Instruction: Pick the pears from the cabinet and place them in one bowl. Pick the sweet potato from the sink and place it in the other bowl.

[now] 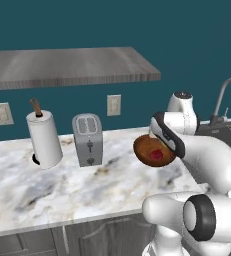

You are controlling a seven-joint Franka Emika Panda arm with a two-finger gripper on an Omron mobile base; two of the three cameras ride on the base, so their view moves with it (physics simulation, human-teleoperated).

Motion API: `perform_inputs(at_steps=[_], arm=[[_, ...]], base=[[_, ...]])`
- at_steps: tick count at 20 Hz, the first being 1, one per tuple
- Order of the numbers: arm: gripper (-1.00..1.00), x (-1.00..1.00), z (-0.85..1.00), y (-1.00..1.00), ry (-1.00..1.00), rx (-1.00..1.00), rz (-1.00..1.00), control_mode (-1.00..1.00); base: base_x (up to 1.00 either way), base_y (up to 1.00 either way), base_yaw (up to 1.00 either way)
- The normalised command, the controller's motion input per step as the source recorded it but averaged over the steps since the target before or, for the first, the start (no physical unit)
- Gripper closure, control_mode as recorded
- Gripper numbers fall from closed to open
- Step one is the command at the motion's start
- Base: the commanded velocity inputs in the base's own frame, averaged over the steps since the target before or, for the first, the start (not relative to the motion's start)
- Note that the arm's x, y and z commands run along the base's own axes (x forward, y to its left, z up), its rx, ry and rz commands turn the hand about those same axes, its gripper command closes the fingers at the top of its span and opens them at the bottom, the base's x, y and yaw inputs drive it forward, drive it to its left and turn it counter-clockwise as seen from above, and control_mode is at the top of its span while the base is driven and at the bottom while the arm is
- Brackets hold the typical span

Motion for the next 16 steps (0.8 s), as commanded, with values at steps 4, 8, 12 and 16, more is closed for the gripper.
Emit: perform_inputs(at_steps=[4,8,12,16], arm=[[1.0,0.45,-0.38,0.0,0.0,0.0,0.0,-1.0],[1.0,0.56,-0.31,0.0,0.0,0.0,0.0,-1.0],[1.0,0.29,-0.11,0.0,0.0,0.0,0.0,-1.0],[1.0,0.0,0.0,-0.01,0.01,0.0,0.0,-1.0]], base=[[0.0,0.0,0.0],[0.0,0.0,0.0],[0.0,0.0,0.0],[0.0,0.0,0.0]])
